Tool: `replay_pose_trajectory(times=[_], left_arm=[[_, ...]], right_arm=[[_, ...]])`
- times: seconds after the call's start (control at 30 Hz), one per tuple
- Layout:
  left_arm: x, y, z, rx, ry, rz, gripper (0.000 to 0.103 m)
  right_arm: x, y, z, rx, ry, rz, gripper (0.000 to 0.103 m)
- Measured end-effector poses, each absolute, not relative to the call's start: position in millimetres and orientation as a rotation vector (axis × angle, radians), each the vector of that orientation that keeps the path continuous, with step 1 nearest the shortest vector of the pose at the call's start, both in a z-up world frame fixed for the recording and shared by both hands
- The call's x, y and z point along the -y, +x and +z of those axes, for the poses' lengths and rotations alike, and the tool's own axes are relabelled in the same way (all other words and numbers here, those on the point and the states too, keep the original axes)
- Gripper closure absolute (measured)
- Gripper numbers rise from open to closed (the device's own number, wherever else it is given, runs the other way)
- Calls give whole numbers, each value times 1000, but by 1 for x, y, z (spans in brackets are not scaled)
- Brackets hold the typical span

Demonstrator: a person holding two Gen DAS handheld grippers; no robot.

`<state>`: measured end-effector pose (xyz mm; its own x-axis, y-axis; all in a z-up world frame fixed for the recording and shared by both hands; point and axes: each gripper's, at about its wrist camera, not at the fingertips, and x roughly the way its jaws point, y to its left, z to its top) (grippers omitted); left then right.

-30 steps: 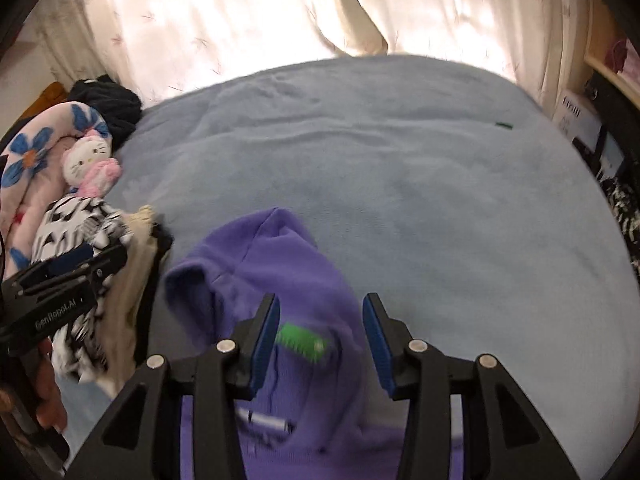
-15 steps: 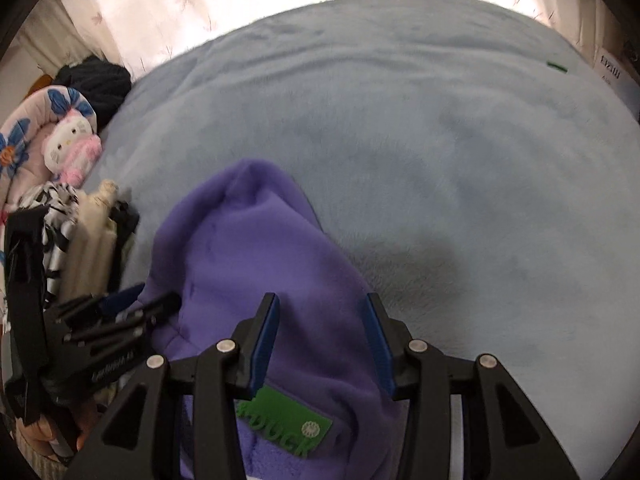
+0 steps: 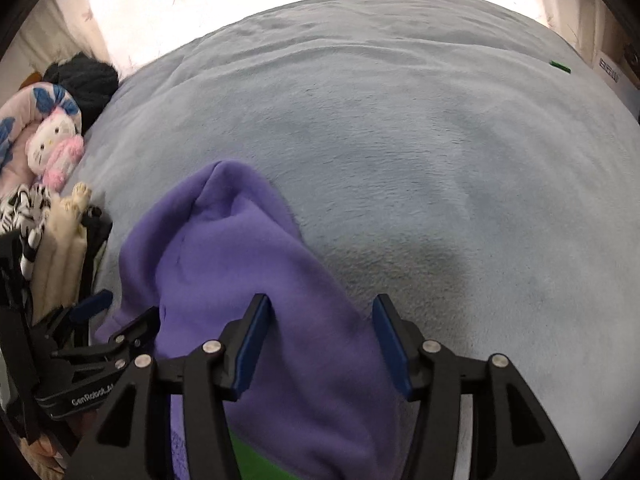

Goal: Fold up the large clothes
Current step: 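Move both tools to the purple hood, then grasp the hood with both tools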

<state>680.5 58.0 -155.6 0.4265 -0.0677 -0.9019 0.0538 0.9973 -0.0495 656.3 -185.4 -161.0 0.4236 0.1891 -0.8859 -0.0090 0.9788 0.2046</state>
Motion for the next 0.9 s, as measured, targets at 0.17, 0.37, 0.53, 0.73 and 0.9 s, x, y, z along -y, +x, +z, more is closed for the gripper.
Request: replay_pose_trajectory(times=[0.17, 0.37, 0.53, 0.73, 0.9], left_arm=[[-63, 678, -154, -1108, -24, -106, 13], [-48, 665, -141, -1049, -1, -179, 78], [-47, 640, -116, -1014, 9, -162, 82], [-53, 578, -53, -939, 24, -238, 83], [-63, 513, -10, -920, 1, -305, 82]], right_arm=[[182, 660, -167, -1143, 172, 157, 48], [163, 655, -157, -1122, 83, 196, 86], [160, 627, -113, -1018, 67, 223, 88], [163, 553, -49, -882, -7, 290, 88], [158, 476, -12, -793, -98, 329, 88]])
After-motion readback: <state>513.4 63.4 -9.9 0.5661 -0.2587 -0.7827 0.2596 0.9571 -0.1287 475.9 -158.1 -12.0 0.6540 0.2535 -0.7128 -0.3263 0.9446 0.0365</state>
